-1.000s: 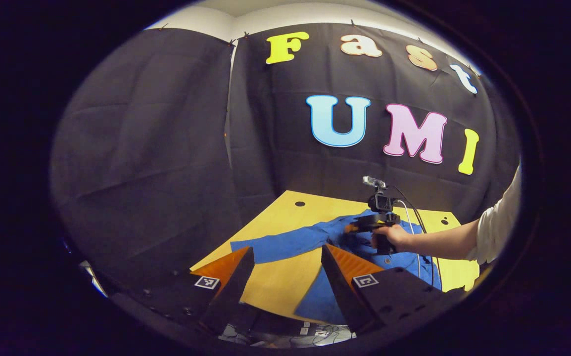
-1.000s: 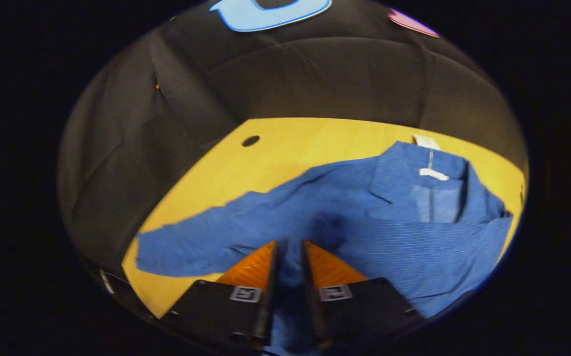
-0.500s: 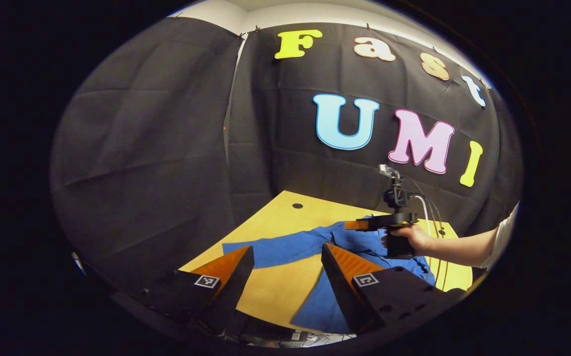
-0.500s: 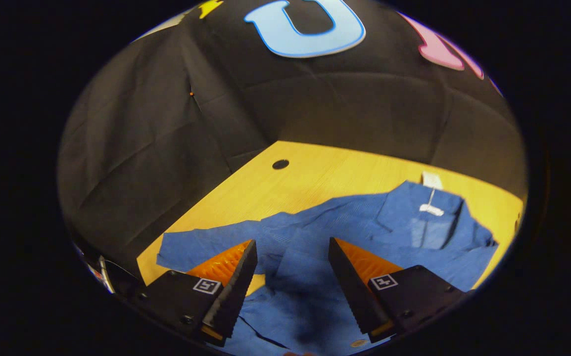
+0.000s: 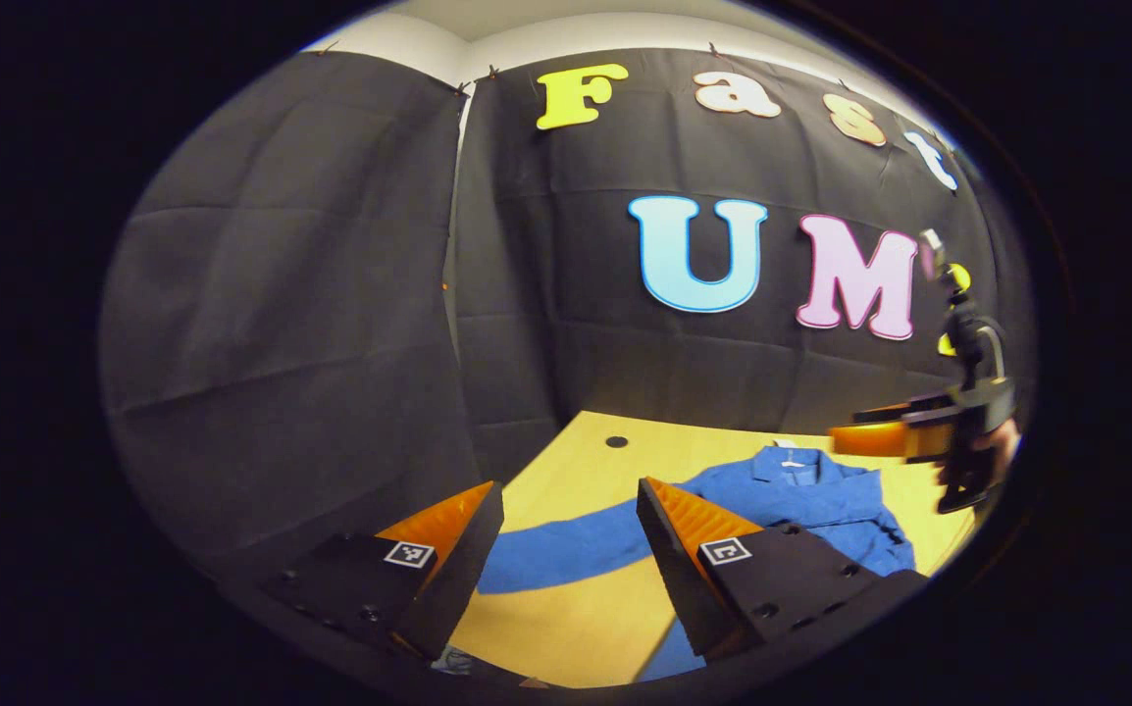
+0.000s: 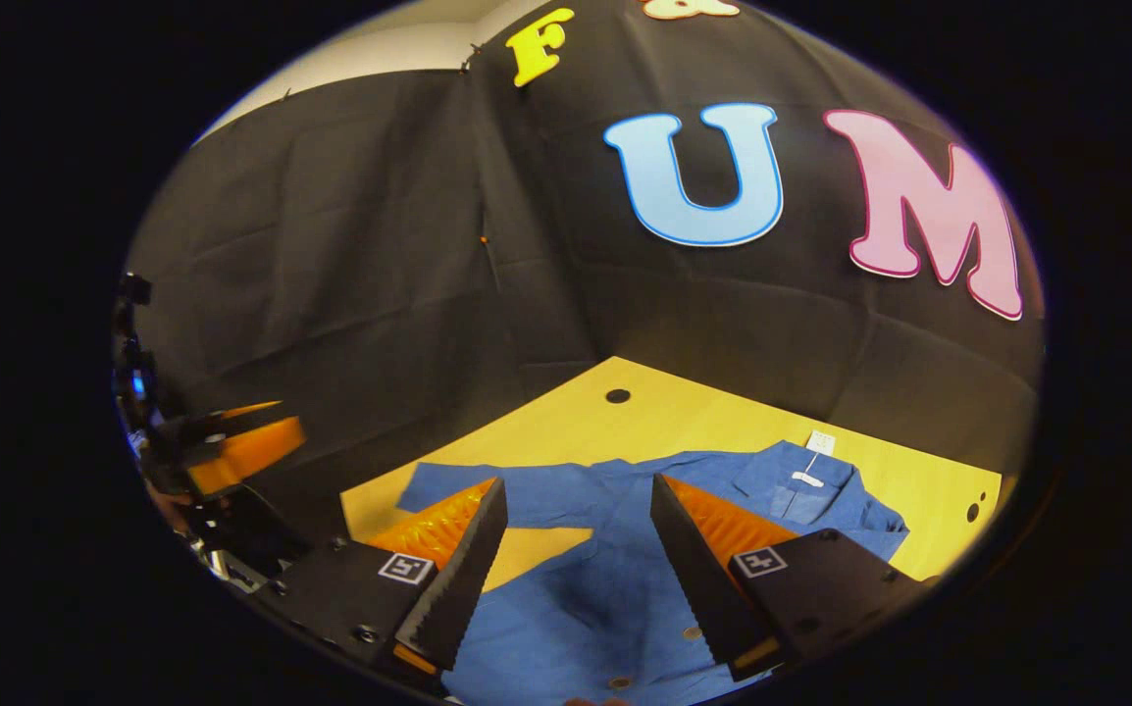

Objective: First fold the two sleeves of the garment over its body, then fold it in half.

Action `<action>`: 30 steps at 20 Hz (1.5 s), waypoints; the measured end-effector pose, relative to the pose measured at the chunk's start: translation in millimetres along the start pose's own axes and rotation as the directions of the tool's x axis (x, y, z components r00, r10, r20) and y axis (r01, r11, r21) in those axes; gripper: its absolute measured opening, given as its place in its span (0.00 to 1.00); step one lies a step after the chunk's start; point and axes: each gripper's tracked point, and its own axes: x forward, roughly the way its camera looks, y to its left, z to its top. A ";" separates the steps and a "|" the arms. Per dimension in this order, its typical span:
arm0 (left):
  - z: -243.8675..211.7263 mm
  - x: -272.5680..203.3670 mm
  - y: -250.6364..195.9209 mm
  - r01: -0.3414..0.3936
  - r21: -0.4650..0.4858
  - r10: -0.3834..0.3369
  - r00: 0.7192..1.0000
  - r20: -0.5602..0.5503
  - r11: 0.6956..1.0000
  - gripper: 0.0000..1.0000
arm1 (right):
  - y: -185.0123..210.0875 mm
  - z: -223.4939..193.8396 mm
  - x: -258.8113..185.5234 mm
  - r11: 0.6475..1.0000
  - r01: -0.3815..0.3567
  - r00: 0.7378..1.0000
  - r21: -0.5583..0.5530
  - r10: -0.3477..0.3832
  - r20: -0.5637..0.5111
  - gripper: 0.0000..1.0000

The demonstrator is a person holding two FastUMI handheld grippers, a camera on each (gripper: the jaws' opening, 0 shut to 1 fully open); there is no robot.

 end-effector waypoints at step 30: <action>-205.8 219.6 43.4 -0.054 -0.127 -0.028 0.820 -0.571 0.990 0.83 | -69.1 -32.7 -165.1 0.852 0.476 0.878 0.217 -0.476 -0.054 0.97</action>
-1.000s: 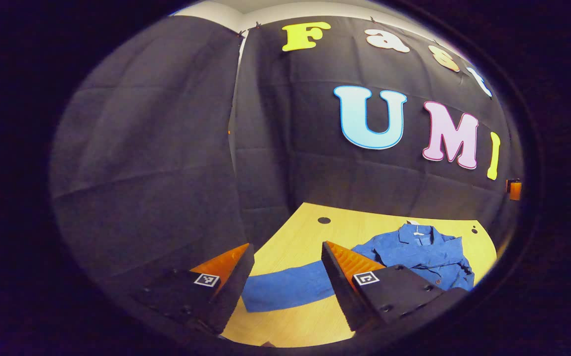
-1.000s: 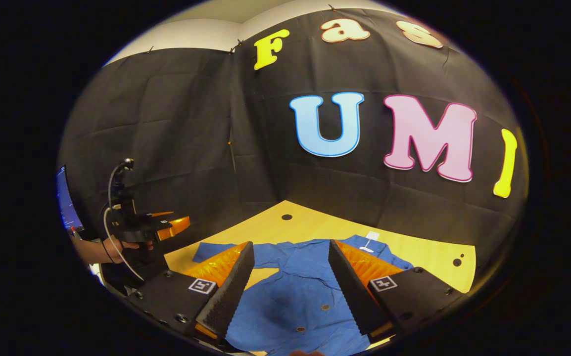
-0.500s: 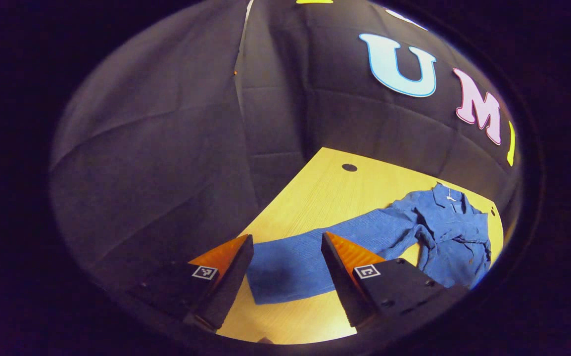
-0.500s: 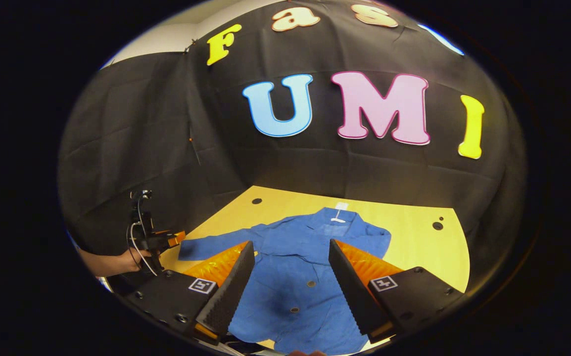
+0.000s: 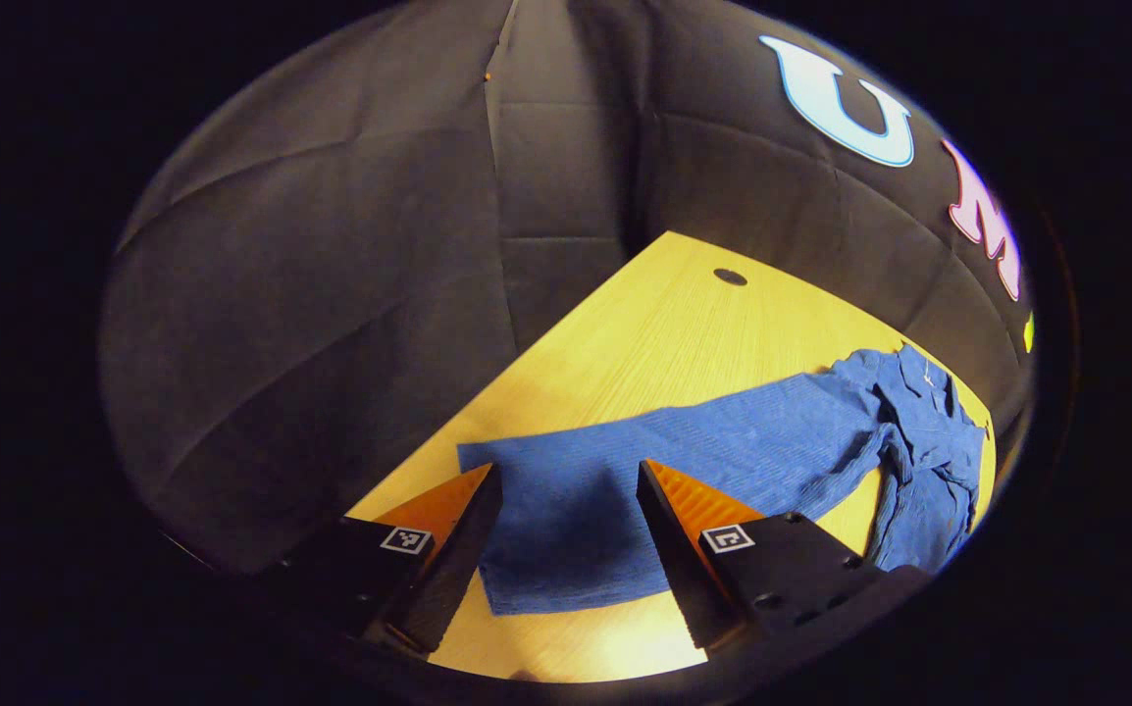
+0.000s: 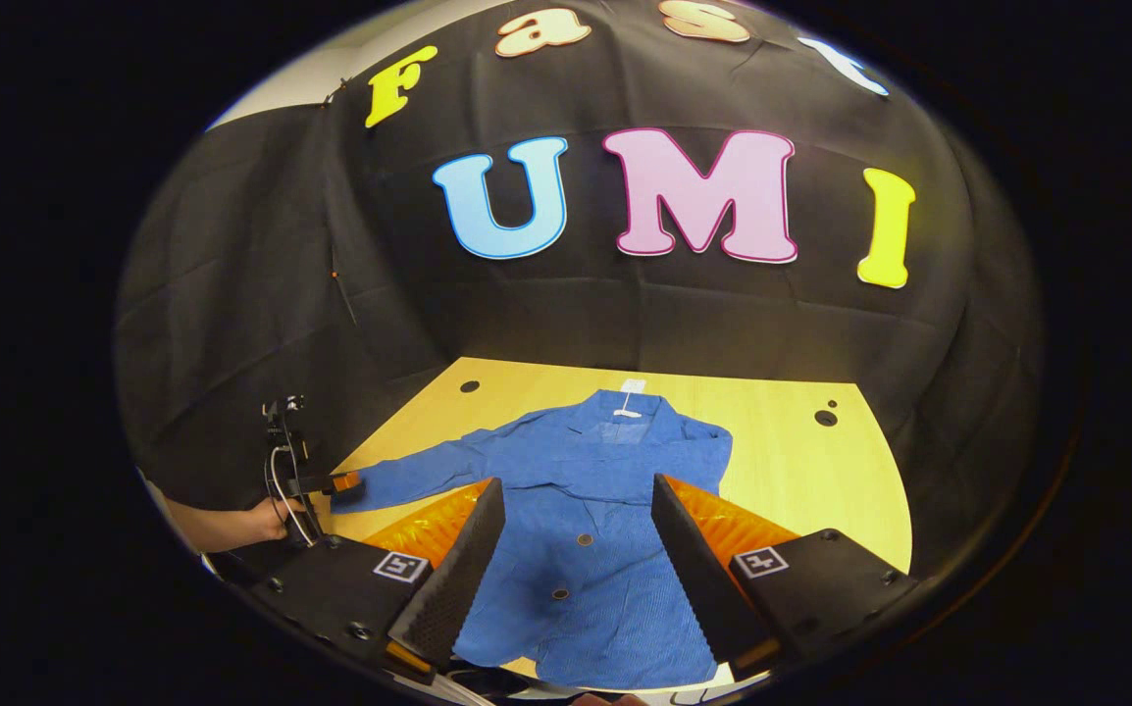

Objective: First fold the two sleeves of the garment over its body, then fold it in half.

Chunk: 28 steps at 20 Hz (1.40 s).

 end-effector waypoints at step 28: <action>20.7 0.6 -20.0 0.133 -0.043 -0.133 0.991 -0.006 0.990 0.00 | 4.4 -38.6 -27.7 0.996 0.045 0.996 0.081 -0.039 -0.078 0.97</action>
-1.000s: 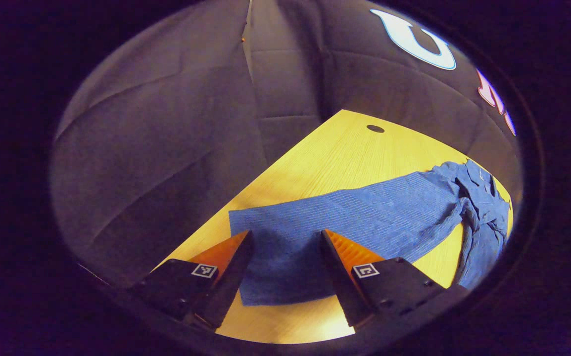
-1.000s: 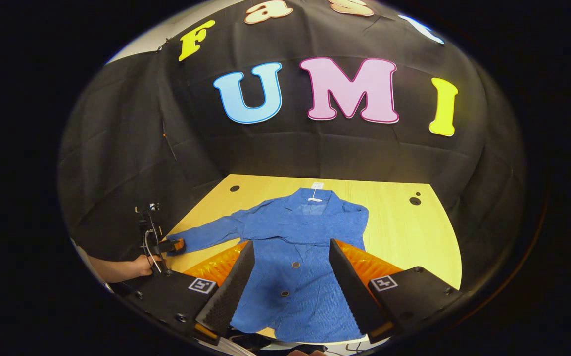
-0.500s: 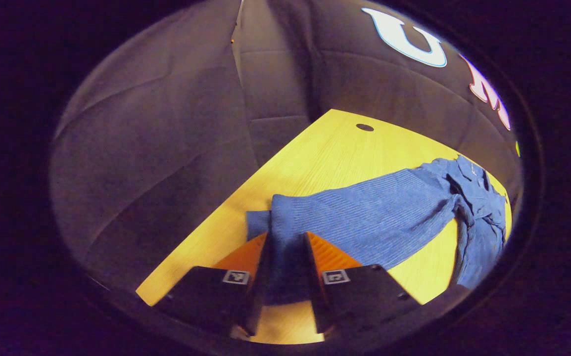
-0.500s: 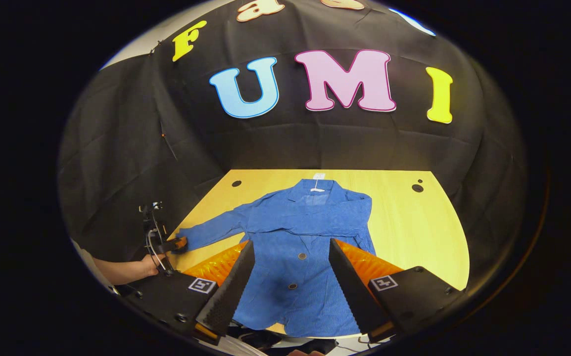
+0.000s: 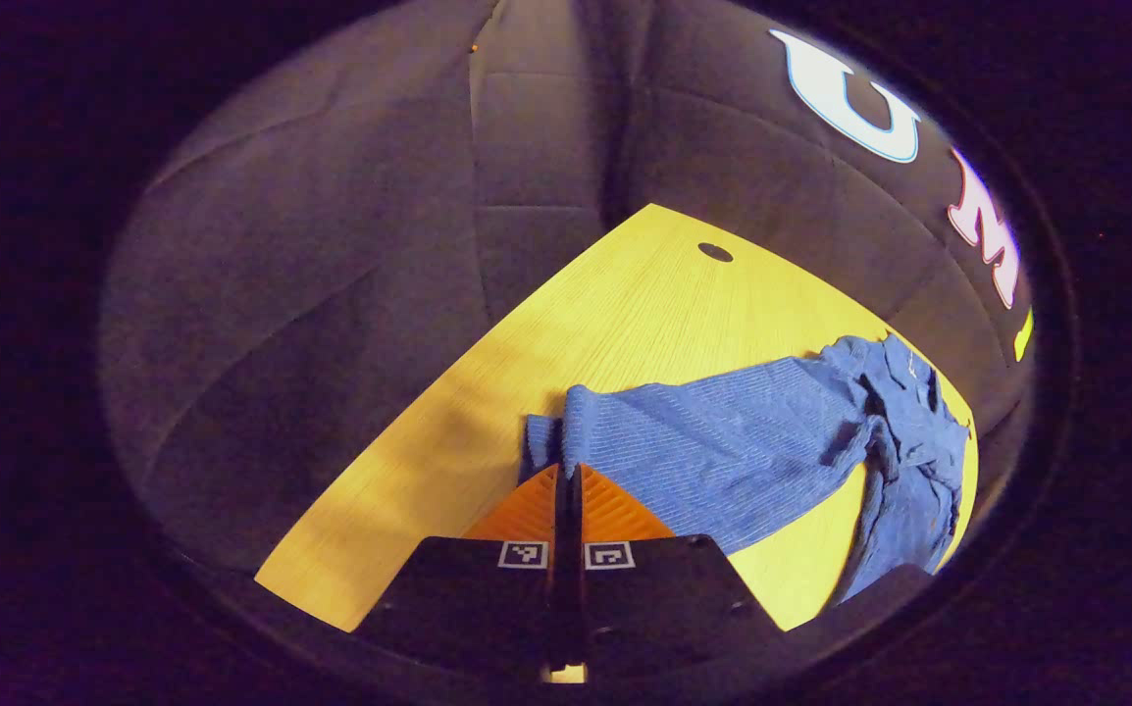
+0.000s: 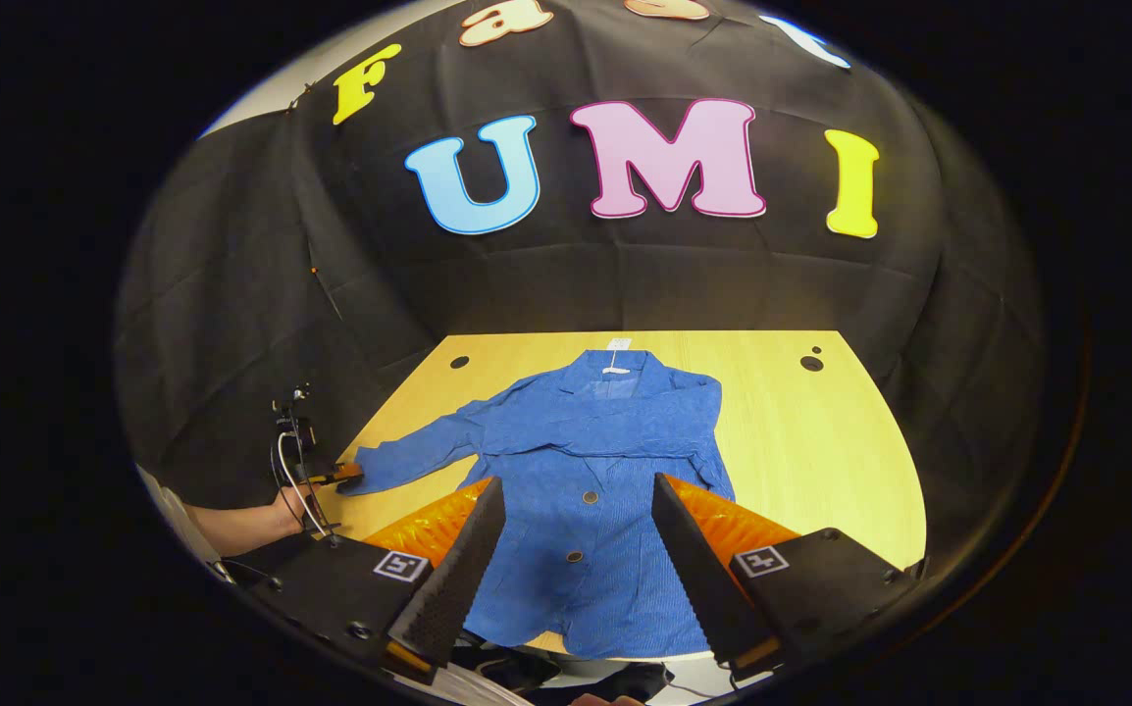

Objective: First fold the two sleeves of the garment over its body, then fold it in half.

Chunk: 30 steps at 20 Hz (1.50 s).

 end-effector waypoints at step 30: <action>41.7 -58.4 -286.7 0.334 0.217 -0.352 0.934 0.053 0.917 0.00 | -102.6 -16.5 -60.4 0.983 0.091 0.993 0.157 -0.101 0.059 0.97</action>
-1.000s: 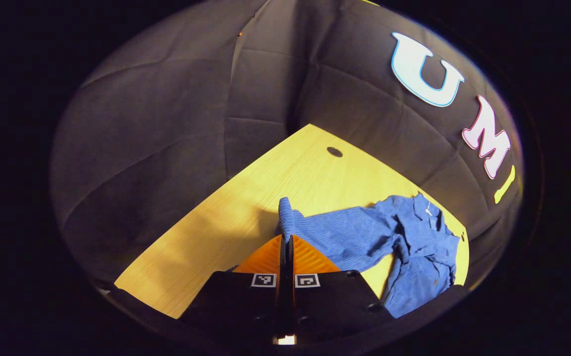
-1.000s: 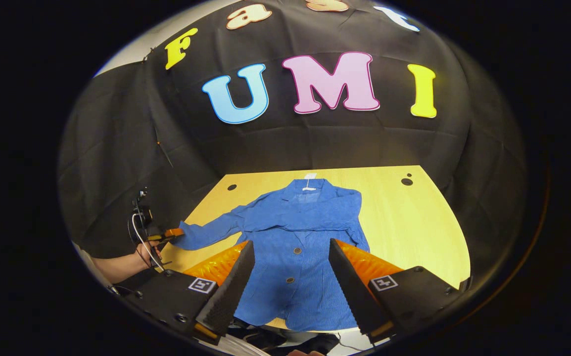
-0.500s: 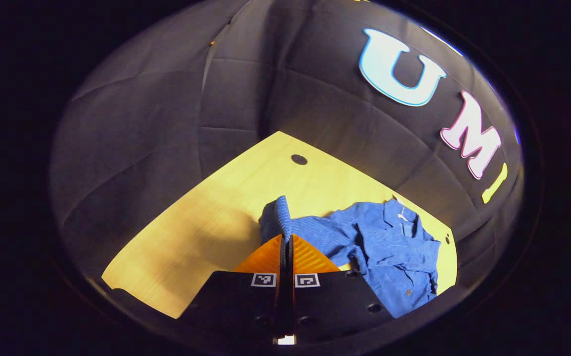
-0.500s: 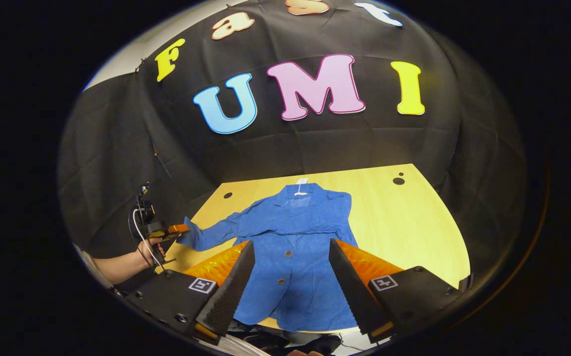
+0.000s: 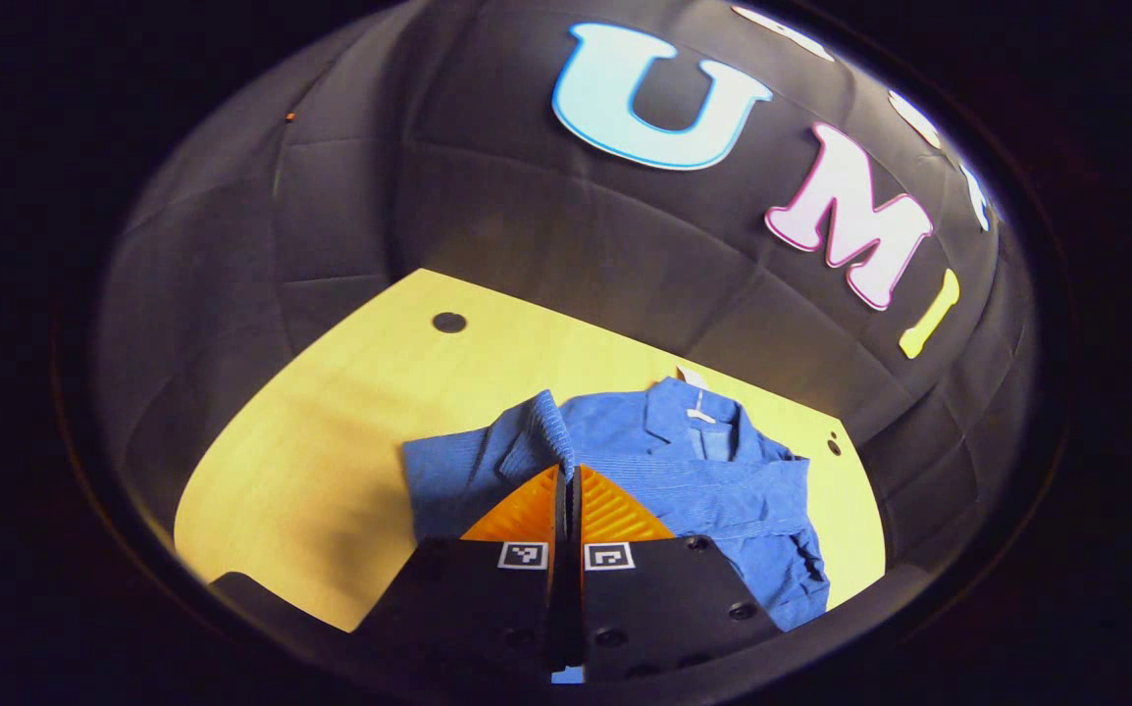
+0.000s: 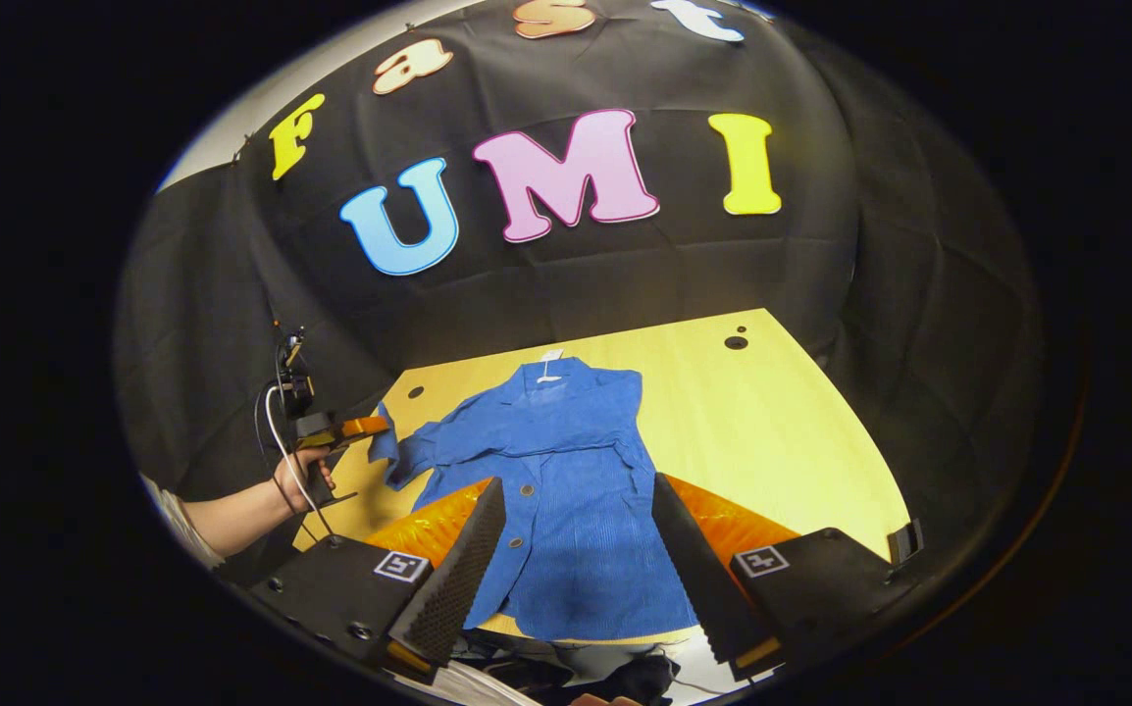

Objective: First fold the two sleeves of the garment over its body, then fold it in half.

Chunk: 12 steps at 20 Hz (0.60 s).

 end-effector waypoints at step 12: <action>-13.4 91.6 -134.1 0.140 0.181 -0.125 0.988 -0.094 0.973 0.00 | -67.1 -0.2 -39.2 0.988 0.153 0.988 0.018 -0.153 -0.007 0.97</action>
